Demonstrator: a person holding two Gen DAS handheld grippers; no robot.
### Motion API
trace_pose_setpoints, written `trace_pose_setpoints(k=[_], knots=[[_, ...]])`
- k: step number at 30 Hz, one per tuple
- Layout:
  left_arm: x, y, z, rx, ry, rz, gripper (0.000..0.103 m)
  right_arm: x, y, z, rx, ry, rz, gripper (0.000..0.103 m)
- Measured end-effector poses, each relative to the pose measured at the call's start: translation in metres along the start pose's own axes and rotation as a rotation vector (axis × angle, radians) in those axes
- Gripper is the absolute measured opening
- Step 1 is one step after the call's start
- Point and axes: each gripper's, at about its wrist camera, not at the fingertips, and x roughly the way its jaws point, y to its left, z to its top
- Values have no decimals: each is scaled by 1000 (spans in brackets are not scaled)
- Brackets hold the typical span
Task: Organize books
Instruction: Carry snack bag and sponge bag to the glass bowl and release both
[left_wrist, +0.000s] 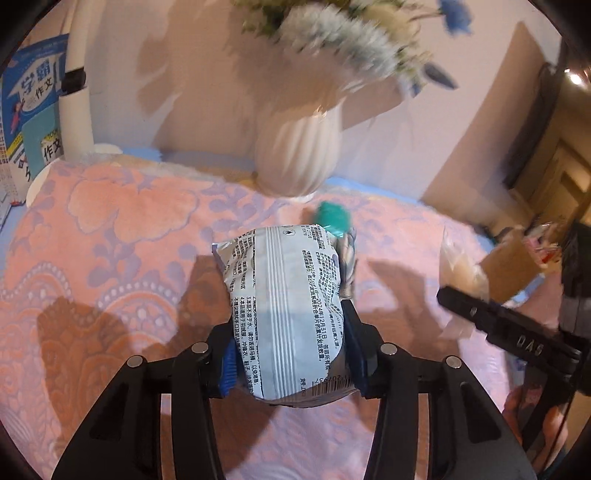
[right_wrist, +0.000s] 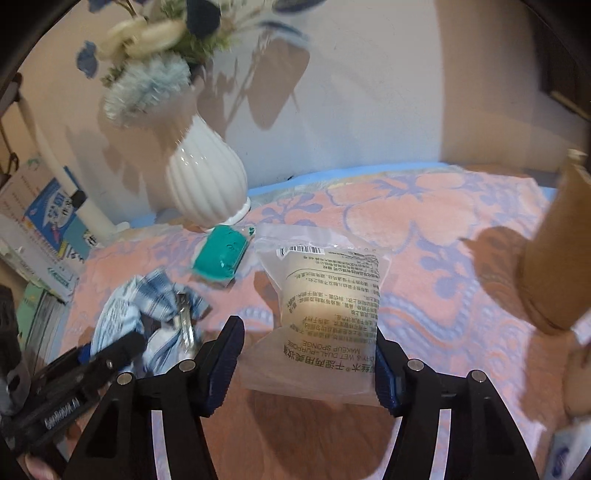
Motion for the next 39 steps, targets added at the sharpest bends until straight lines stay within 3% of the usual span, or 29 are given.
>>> trace_pose_setpoints(k=[6, 13, 17, 33, 39], knots=[[-35, -29, -12, 26, -36, -118, 44, -55, -21, -23, 42, -27, 3, 62], [-58, -75, -27, 86, -25, -201, 44, -114, -53, -46, 96, -73, -18, 62], [-64, -111, -30, 153, -26, -235, 44, -138, -68, -56, 117, -99, -71, 62], [-46, -328, -47, 490, 34, -461, 44, -257, -216, -98, 382, -257, -255, 62], [-23, -400, -57, 569, 61, -492, 44, -292, -285, -106, 489, -316, -344, 62]])
